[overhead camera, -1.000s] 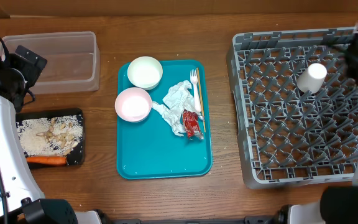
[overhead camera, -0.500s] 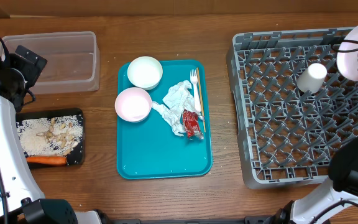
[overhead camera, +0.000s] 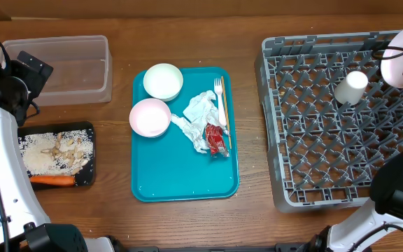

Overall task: Sort waste into correct bins and load items into the dishwasher rack
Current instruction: 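Lift the white plate and stand it upright in the dish rack's right side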

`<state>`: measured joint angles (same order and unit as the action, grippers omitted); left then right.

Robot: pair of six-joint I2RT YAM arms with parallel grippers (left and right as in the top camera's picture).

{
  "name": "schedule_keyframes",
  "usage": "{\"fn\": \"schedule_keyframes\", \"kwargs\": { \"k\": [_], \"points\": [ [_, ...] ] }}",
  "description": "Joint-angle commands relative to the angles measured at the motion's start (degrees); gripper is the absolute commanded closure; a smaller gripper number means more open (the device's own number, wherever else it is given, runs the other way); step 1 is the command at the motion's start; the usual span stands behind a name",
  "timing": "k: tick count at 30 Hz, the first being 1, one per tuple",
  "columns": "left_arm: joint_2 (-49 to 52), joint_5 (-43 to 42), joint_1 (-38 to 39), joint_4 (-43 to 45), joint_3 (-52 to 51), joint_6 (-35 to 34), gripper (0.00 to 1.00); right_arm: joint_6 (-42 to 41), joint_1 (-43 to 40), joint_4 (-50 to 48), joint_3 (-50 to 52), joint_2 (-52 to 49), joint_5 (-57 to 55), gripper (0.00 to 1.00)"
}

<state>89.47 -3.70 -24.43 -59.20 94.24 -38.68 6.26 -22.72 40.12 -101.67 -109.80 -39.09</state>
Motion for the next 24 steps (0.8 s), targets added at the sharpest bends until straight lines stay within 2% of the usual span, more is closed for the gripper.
{"fn": "schedule_keyframes", "kwargs": {
  "k": [1,8,14,17,19,21,24],
  "points": [
    [-0.2,-0.2,0.1,-0.2,0.4,-0.3,0.0,4.9,0.5,-1.9,-1.0,-0.3,-1.0,0.94],
    [-0.2,-0.2,0.1,-0.2,0.4,-0.3,0.0,12.0,0.5,-1.7,-0.6,-0.4,4.1,0.9],
    [-0.2,-0.2,0.1,-0.2,0.4,-0.3,0.0,11.3,1.1,-1.5,-0.6,-0.6,5.9,0.84],
    [-0.2,-0.2,0.1,-0.2,0.4,-0.3,0.0,8.7,2.4,-1.3,-0.6,-0.6,7.8,0.76],
    [-0.2,-0.2,0.1,-0.2,0.4,-0.3,0.0,7.1,4.0,-0.8,-0.6,-0.6,9.6,0.61],
    [-0.2,-0.2,0.1,-0.2,0.4,-0.3,0.0,6.1,5.7,-0.6,-0.6,-0.6,10.3,0.55],
    [-0.2,-0.2,0.1,-0.2,0.4,-0.3,0.0,3.6,8.5,-0.6,-0.9,0.0,10.3,0.39]
  ]
}}
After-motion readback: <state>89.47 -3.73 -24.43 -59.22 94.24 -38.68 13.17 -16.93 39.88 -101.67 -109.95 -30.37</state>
